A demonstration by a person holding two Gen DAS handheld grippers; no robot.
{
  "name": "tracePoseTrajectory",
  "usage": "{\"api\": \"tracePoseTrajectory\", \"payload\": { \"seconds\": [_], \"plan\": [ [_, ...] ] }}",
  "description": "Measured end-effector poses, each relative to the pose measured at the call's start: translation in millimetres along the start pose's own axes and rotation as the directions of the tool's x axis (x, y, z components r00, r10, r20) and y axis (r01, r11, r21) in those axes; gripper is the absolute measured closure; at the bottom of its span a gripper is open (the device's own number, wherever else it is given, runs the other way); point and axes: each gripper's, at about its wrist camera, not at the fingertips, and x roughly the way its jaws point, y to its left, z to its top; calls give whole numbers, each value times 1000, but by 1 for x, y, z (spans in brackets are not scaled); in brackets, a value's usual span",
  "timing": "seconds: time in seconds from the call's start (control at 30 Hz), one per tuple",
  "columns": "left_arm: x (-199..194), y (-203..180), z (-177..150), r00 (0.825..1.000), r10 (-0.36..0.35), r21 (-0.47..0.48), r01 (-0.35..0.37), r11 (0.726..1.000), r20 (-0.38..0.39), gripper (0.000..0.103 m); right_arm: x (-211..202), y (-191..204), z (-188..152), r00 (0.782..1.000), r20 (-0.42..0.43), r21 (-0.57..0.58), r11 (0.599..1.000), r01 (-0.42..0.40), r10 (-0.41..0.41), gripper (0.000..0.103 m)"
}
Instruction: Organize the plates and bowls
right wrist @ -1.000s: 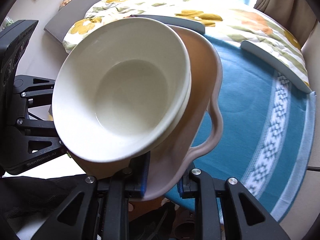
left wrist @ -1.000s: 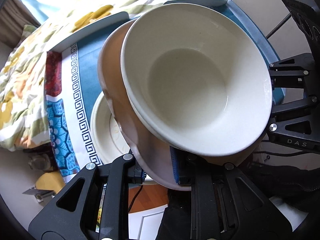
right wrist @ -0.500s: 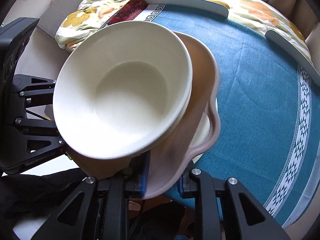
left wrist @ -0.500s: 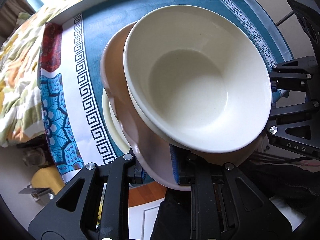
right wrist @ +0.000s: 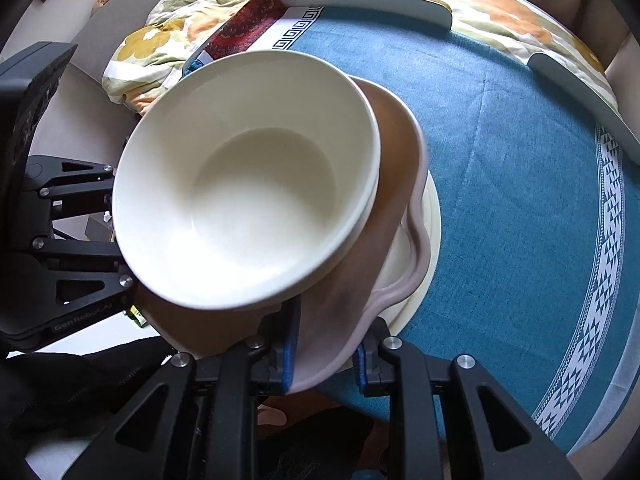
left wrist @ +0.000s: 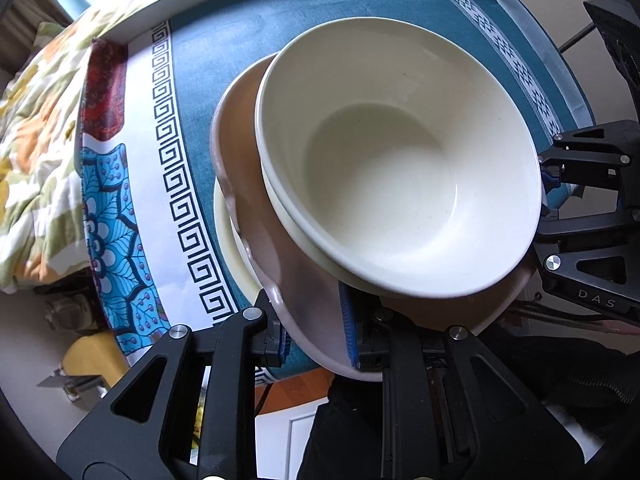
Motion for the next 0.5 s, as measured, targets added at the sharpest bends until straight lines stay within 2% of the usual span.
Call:
{"api": "tracePoseTrajectory", "payload": {
  "seconds": [0.2, 0.4, 0.5],
  "plan": [
    [-2, -3, -1, 1000, 22, 1, -22, 1000, -4, 84, -1, 0, -3, 1000, -2, 1, 1000, 4, -4, 82],
    [-7, -14, -2, 988, 156, 66, -157, 985, 13, 77, -3, 3, -3, 1000, 2, 3, 1000, 19, -19, 82],
    [-11, -15, -3, 986, 165, 72, -166, 983, 22, 77, -6, 5, -5, 1000, 6, 0, 1000, 30, -30, 82]
  ]
}}
